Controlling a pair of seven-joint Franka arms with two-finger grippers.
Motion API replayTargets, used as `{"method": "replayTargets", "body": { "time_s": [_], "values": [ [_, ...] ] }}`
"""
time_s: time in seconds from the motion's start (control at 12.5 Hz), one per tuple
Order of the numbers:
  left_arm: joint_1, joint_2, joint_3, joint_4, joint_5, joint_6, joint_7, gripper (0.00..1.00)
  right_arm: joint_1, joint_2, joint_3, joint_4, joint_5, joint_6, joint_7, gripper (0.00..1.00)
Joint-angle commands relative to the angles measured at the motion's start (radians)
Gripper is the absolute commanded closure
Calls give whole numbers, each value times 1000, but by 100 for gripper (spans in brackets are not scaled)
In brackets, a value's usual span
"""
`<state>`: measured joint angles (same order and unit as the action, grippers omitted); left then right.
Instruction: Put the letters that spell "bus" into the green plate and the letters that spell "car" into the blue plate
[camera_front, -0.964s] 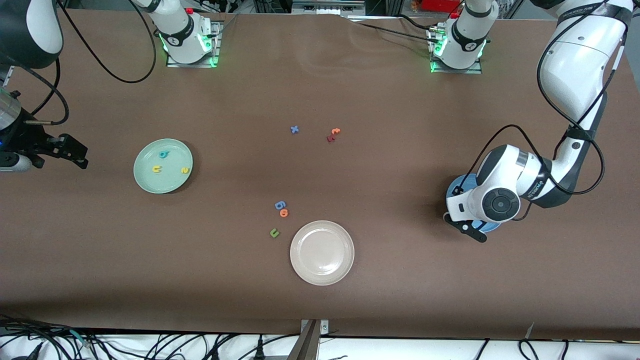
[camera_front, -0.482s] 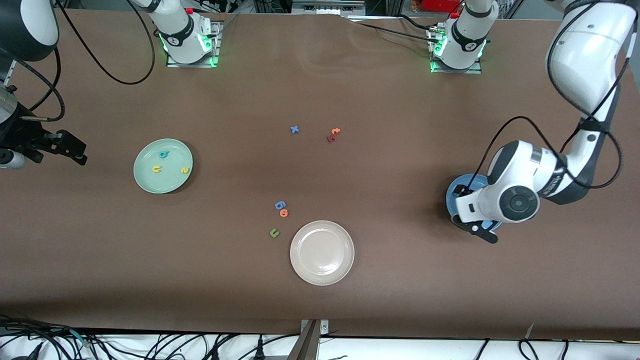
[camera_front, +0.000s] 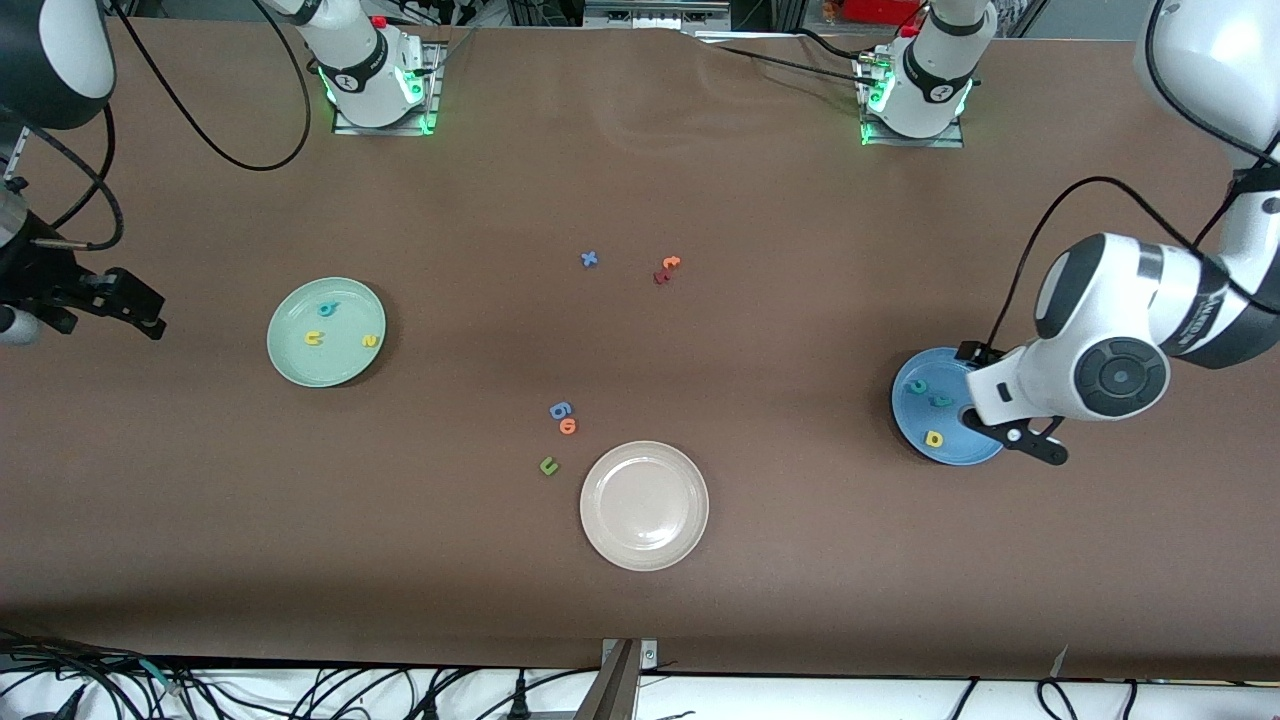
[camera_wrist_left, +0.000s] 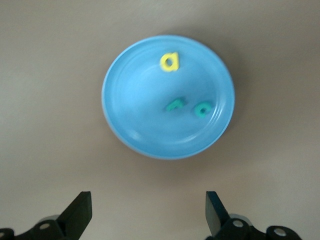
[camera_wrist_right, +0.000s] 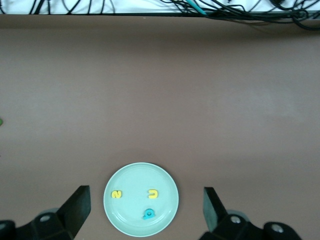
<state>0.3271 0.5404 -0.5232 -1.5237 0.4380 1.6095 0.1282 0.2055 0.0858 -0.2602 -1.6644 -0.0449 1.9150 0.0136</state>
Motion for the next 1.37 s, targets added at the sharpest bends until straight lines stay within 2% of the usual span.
{"method": "replayTargets", "body": {
  "time_s": [0.0, 0.16, 0.32, 0.4, 0.56, 0.64, 0.72, 0.88, 1.28],
  "values": [
    [41, -89, 15, -29, -71, -28, 21, 0, -9, -9, -23, 15, -15, -30, 14, 1],
    [35, -170, 84, -39, -172, -36, 21, 0, -8, 3, -28, 17, -12, -7, 16, 1],
    [-12, -236, 144, -38, -208, -83, 16, 0, 0, 6, -24, 14, -6, 25, 17, 1],
    [-67, -272, 202, -39, -211, -94, 14, 0, 2, 6, -24, 15, -4, 26, 17, 1],
    [-234, -341, 380, -49, -231, -114, 16, 0, -1, 0, -27, 9, 5, 10, 17, 1],
    [-255, -367, 417, -49, -289, -114, 14, 0, -3, -6, -30, 11, 5, 1, 17, 1],
    [-263, -390, 440, -47, -333, -112, 5, 0, -3, -17, -36, 11, 5, -4, 16, 1],
    [-316, -427, 478, -49, -349, -111, -34, 0, -4, -21, -44, 12, 5, -31, 16, 0],
    [-324, -507, 502, -49, -351, -118, -68, 0, -3, -11, -47, 14, 26, 5, 16, 1]
  ]
}}
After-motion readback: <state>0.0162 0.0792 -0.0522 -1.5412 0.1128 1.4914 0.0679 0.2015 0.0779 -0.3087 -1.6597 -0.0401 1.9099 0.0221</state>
